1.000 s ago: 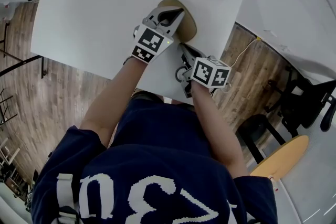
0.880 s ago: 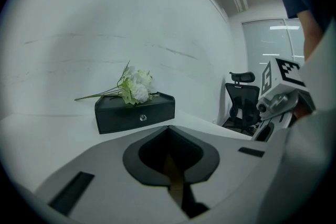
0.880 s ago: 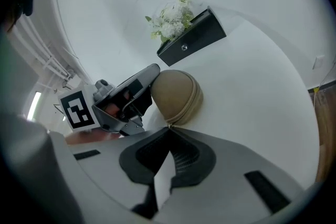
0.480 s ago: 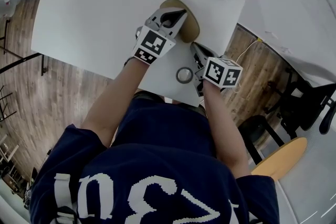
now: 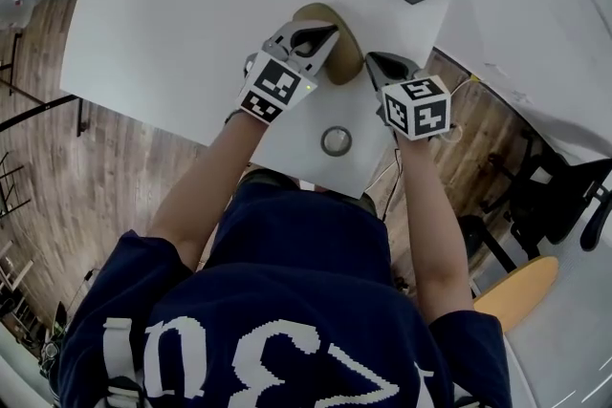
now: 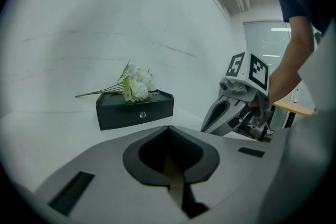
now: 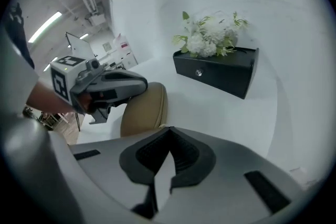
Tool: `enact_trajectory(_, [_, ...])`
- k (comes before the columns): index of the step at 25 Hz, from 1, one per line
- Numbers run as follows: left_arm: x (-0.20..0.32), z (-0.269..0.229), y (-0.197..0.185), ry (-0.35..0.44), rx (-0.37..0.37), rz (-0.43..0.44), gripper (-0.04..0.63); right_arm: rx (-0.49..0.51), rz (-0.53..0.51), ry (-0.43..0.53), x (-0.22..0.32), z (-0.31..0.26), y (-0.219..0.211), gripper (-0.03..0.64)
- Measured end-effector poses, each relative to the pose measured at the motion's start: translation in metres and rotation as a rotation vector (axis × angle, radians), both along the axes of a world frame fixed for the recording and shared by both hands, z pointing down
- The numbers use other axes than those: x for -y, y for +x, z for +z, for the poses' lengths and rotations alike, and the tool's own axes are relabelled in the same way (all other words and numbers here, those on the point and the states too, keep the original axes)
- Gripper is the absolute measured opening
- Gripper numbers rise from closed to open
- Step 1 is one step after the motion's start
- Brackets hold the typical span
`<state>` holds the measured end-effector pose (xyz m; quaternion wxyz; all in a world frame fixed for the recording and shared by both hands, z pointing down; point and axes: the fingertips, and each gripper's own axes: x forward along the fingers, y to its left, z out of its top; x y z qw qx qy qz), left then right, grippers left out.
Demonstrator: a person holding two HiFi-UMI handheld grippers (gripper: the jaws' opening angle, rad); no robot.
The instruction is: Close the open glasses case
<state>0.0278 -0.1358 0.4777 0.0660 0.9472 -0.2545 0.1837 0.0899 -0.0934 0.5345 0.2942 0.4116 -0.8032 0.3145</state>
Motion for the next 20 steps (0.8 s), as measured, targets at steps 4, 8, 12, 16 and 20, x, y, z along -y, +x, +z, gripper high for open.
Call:
enact_trajectory(4, [-0.002, -0.001, -0.003, 0.006, 0.003, -0.014, 0.014, 0.044, -0.045, 0.019, -0.011, -0.003, 0.002, 0.023])
enact_trajectory(8, [-0.001, 0.0, -0.001, 0.016, -0.005, -0.014, 0.012, -0.081, -0.271, 0.065, -0.013, 0.0, 0.008, 0.129])
enact_trajectory(12, [0.003, 0.004, 0.004, 0.006, -0.01, -0.023, 0.014, -0.235, -0.594, 0.135, -0.005, -0.005, -0.003, 0.133])
enact_trajectory(16, [0.004, 0.004, 0.006, 0.004, -0.001, -0.034, 0.014, -0.371, -0.87, 0.139, -0.009, 0.001, -0.008, 0.123])
enact_trajectory(20, [0.004, 0.003, 0.006, 0.003, -0.003, -0.041, 0.014, -0.478, -1.055, 0.164, -0.015, 0.009, -0.012, 0.081])
